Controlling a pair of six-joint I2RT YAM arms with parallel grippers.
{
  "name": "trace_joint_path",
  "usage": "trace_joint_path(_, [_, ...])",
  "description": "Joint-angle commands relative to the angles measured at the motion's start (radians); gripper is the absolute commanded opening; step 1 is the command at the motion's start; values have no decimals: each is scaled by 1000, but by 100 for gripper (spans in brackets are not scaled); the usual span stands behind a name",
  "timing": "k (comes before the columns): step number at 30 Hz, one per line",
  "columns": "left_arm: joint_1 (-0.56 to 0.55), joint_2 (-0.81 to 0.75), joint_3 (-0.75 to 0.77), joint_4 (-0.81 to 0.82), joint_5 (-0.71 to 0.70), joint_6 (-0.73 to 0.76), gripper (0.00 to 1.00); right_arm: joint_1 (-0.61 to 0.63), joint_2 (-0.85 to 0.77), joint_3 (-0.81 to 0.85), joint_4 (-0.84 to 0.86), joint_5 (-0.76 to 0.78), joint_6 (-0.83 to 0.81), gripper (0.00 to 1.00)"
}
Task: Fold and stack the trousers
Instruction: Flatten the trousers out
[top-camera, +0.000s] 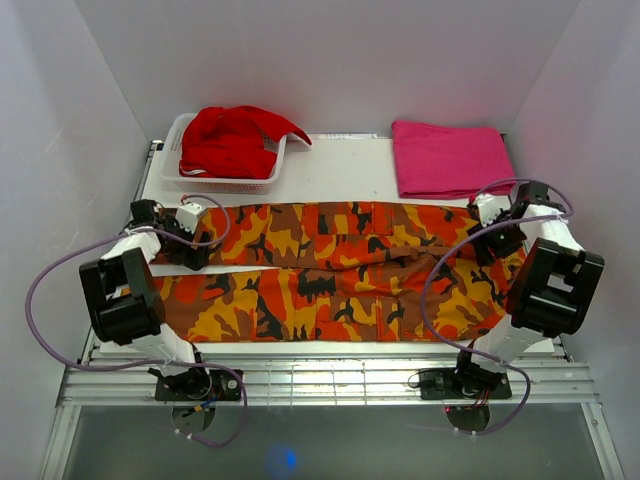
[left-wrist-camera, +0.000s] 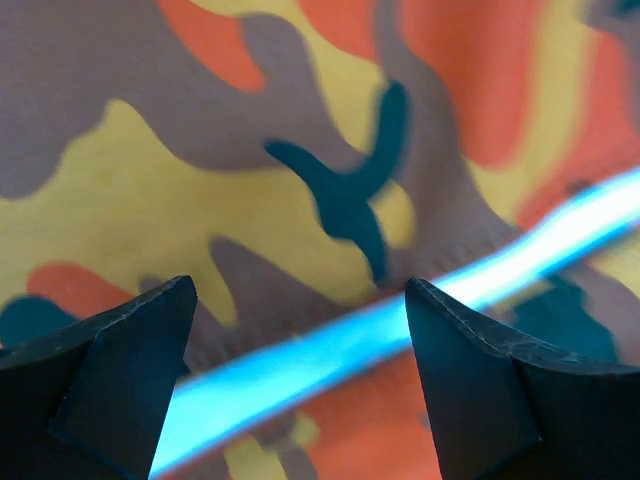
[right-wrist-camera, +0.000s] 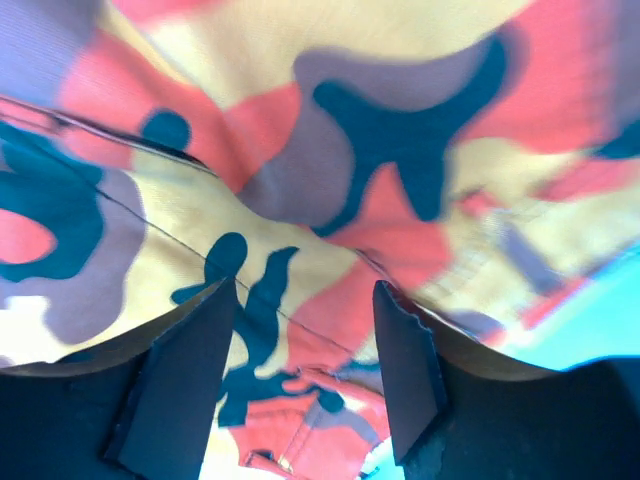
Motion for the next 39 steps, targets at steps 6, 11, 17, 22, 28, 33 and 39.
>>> trace_joint_path(6, [3, -349, 93, -110, 149, -59, 98, -4, -242, 147, 160, -130, 80, 90])
trace_joint_path(11, [3, -361, 148, 37, 109, -310, 98, -5, -282, 133, 314, -159, 90, 90])
trace_joint_path(17, [63, -102, 499, -182, 287, -279, 98, -10, 25, 525, -173, -352, -137, 91])
trace_joint_path(22, [131, 116, 758, -357, 363, -238, 92, -56, 391, 992, -566, -395, -262, 100])
trace_joint_path(28, [163, 222, 814, -385, 343, -123, 88, -74, 516, 998, -431, -315, -294, 100])
trace_joint_path(33, [169, 192, 690, -356, 386, -31, 83, -82, 594, 964, -329, -300, -321, 93])
trace_joint_path(39, [220, 209, 639, -323, 375, 9, 78, -80, 691, 978, -335, -283, -409, 89])
